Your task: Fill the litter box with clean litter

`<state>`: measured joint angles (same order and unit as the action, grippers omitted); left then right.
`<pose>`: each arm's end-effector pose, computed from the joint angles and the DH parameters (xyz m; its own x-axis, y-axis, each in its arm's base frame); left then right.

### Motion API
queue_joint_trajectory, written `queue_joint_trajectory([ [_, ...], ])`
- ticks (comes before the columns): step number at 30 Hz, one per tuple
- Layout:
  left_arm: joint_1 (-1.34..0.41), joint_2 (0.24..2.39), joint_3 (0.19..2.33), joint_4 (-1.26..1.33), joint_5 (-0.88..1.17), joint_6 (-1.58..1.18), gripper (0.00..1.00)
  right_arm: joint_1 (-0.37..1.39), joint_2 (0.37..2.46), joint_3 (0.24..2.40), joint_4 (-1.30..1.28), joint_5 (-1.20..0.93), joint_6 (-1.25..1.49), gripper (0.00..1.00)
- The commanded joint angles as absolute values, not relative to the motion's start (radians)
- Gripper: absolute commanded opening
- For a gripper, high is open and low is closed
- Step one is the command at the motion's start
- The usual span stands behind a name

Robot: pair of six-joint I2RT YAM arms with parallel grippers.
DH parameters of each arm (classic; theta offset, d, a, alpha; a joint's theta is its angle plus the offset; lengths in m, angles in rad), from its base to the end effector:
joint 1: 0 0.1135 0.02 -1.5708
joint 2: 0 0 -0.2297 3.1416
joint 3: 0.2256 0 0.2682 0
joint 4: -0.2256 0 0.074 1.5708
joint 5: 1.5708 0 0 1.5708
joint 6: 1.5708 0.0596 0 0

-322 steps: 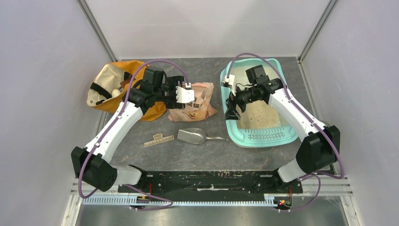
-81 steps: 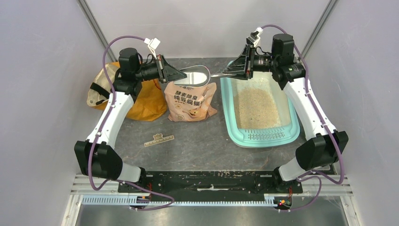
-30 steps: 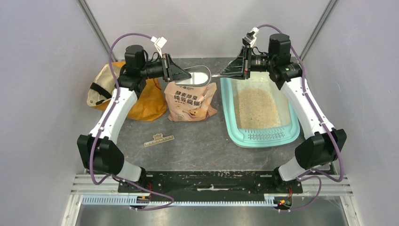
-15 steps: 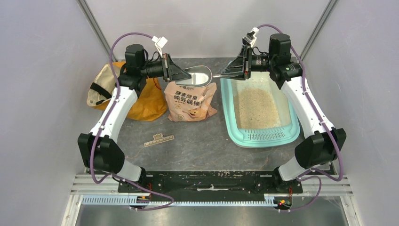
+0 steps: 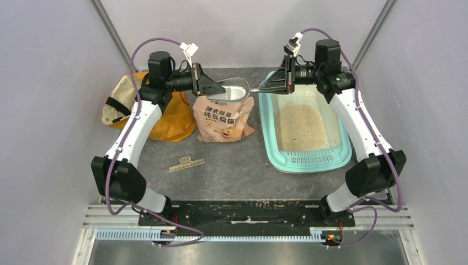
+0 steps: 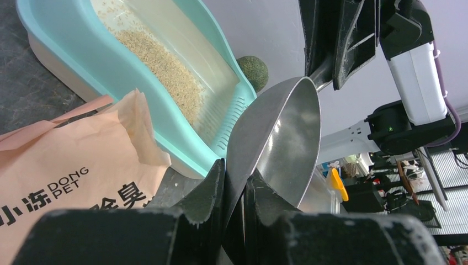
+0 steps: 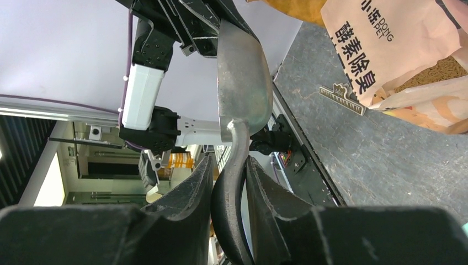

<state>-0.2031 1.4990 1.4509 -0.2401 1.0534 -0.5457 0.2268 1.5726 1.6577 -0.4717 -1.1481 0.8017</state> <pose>0.3487 -0.1247 0.3606 -0.7133 -0.1152 -0.6913 0.6384 0.3002 -0.7088 0.3453 0.1355 0.3881 -0.9132 0.0918 -0.3971 -0.3726 0.2068 0.9047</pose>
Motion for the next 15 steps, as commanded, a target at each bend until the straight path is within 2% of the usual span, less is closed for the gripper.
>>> queue_joint_trajectory([
  [1, -0.221, 1.523, 1.512, -0.253, 0.968, -0.478, 0.02, 0.264, 1.576, 1.714, -0.514, -1.224, 0.779, 0.3],
  [3, -0.222, 1.529, 1.519, -0.259, 0.969, -0.473, 0.02, 0.264, 1.577, 1.715, -0.532, -1.225, 0.764, 0.22],
  [5, -0.222, 1.531, 1.523, -0.26, 0.975, -0.468, 0.02, 0.264, 1.575, 1.715, -0.541, -1.224, 0.754, 0.02],
  [6, -0.221, 1.535, 1.528, -0.272, 0.97, -0.459, 0.09, 0.262, 1.574, 1.715, -0.541, -1.219, 0.753, 0.0],
  [8, -0.211, 1.536, 1.542, -0.279, 0.978, -0.436, 0.42, 0.254, 1.57, 1.717, -0.542, -1.211, 0.747, 0.0],
  [9, -0.202, 1.539, 1.565, -0.304, 0.98, -0.399, 0.64, 0.243, 1.568, 1.717, -0.543, -1.202, 0.742, 0.0],
  [10, -0.185, 1.548, 1.594, -0.336, 0.976, -0.364, 0.74, 0.23, 1.564, 1.716, -0.542, -1.19, 0.742, 0.0],
  [11, -0.164, 1.564, 1.635, -0.375, 0.974, -0.335, 0.81, 0.214, 1.564, 1.719, -0.542, -1.181, 0.741, 0.0],
  [15, -0.041, 1.672, 1.817, -0.507, 0.98, -0.241, 0.85, 0.145, 1.565, 1.732, -0.542, -1.136, 0.742, 0.0],
])
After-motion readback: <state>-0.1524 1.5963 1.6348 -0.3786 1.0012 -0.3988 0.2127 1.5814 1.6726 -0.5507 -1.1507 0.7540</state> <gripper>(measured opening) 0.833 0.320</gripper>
